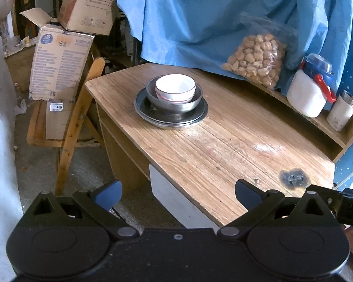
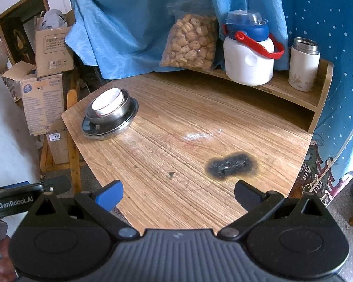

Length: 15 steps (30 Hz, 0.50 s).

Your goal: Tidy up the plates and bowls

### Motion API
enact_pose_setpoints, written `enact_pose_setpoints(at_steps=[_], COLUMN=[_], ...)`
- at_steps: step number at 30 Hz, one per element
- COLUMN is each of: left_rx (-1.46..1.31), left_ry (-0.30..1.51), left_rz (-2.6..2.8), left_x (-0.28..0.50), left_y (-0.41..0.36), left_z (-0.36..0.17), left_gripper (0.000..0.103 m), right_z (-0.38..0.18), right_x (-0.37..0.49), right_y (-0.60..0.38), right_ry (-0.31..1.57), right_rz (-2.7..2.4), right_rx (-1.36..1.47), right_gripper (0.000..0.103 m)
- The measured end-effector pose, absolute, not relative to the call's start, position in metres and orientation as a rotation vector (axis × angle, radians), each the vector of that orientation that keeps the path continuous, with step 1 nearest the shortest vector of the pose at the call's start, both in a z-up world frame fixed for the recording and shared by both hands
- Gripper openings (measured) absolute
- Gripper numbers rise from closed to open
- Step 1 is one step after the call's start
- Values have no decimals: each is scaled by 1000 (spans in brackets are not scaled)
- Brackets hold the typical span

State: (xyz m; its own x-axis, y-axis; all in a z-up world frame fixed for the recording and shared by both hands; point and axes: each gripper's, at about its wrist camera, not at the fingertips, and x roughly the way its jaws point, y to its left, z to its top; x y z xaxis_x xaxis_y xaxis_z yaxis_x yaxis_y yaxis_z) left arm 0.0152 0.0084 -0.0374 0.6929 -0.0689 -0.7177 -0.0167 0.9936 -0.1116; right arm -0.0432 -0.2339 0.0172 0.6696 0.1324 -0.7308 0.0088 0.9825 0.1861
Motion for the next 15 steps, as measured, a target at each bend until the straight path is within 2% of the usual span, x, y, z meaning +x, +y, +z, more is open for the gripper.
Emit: enact_pose_setpoints(at_steps=[15], left_rx=[-120], left_ry=[844], left_rz=[-56], left_x=[24], left_y=[3], left_z=[-42], left_gripper=[102], right_z=[13], right_x=[-40], right_y=[-240], right_ry=[855], right_rz=[62], right_rx=[195], right_gripper=[103])
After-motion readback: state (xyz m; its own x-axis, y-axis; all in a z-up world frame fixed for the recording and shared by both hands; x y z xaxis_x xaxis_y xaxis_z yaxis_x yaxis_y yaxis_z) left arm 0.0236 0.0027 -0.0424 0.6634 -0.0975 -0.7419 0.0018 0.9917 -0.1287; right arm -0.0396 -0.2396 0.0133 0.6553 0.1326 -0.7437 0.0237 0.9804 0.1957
